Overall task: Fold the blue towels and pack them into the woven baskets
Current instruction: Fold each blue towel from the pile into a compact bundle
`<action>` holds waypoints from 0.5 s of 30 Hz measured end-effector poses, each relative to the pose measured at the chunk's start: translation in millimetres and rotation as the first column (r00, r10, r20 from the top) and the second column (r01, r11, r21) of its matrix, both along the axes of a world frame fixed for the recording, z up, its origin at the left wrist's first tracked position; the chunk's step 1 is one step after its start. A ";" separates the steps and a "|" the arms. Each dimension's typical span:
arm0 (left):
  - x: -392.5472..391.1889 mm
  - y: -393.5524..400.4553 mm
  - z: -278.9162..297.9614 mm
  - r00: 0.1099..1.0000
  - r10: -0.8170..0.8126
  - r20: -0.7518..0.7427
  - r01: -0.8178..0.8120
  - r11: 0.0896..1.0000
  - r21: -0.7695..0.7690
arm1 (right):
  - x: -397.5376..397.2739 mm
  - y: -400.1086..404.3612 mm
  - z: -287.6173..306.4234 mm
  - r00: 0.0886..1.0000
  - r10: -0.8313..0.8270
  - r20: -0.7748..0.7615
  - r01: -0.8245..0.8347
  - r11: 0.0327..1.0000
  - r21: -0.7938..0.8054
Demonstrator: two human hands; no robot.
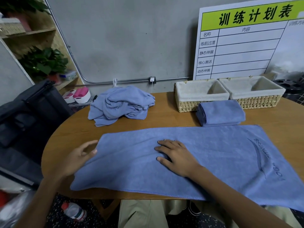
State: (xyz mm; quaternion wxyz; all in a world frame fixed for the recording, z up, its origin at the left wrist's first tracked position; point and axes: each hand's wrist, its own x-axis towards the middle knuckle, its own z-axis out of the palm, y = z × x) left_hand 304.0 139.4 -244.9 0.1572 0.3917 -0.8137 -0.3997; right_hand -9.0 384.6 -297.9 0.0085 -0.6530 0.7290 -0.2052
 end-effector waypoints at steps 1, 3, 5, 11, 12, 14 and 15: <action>3.6 -2.9 -4.3 0.998 0.007 0.055 -0.005 0.999 -0.032 | -0.3 -0.1 -0.1 1.000 -0.001 -0.001 0.001 1.000 -0.003; 9.4 -8.7 -11.5 0.991 0.068 0.114 -0.058 0.994 -0.088 | 0.1 0.0 0.3 1.000 0.001 0.002 -0.001 1.000 -0.001; 7.3 -5.2 -8.9 0.988 0.094 0.122 -0.080 0.990 -0.116 | 0.3 -1.0 0.3 1.000 0.002 0.007 -0.002 1.000 -0.008; 0.9 16.8 1.7 0.987 0.071 -0.145 -0.046 0.984 0.174 | 0.1 -1.1 0.9 1.000 0.005 0.013 -0.005 1.000 -0.001; 0.1 17.6 2.8 0.986 0.052 -0.160 -0.014 0.973 0.230 | -0.1 -1.2 1.3 1.000 0.003 0.014 -0.003 1.000 0.002; 2.0 15.4 0.8 0.996 0.012 -0.091 0.008 0.975 0.222 | -1.1 -1.4 1.3 1.000 0.007 0.015 -0.007 1.000 0.011; 4.9 13.3 0.1 0.998 0.048 -0.043 -0.040 0.984 0.174 | -1.7 -1.4 1.3 1.000 0.012 0.016 -0.012 1.000 0.009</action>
